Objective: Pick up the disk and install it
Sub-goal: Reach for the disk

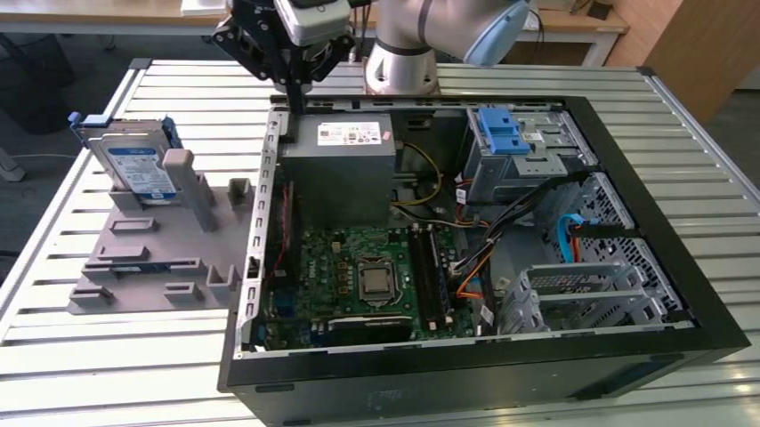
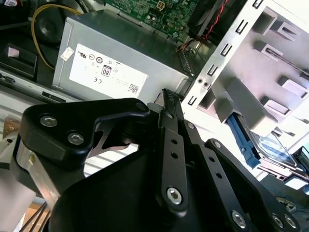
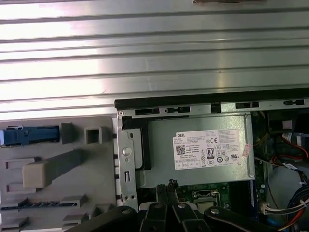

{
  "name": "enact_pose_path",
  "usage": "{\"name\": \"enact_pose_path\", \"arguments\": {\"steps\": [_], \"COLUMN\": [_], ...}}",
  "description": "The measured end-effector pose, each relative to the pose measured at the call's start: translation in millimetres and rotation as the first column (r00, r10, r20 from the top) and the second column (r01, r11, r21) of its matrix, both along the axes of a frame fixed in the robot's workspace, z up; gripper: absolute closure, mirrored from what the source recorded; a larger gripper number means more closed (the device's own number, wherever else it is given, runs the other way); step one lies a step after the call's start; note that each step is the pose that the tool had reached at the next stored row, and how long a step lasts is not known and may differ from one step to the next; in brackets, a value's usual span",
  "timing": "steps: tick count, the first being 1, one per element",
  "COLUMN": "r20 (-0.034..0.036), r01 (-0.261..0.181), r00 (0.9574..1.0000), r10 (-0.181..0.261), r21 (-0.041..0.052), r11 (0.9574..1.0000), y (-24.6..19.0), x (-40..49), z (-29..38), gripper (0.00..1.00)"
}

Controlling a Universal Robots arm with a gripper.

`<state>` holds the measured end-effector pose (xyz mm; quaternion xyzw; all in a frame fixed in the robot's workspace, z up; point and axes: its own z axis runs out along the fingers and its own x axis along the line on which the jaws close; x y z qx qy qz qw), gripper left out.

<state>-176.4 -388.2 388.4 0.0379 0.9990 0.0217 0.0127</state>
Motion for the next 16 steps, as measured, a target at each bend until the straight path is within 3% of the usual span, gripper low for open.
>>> {"name": "enact_pose_path", "arguments": {"steps": [12, 16], "r20": [-0.0001, -0.0002], "r01": [0.000, 0.000], "r00": [1.0000, 1.0000], "r10": [0.000, 0.000], "r21": [0.0001, 0.0000], "r11": [1.0000, 1.0000], "y": [4.5, 5.2], "x": [-23.3, -26.2], "z": [-1.2, -1.3], "gripper": [0.89, 0.89]}}
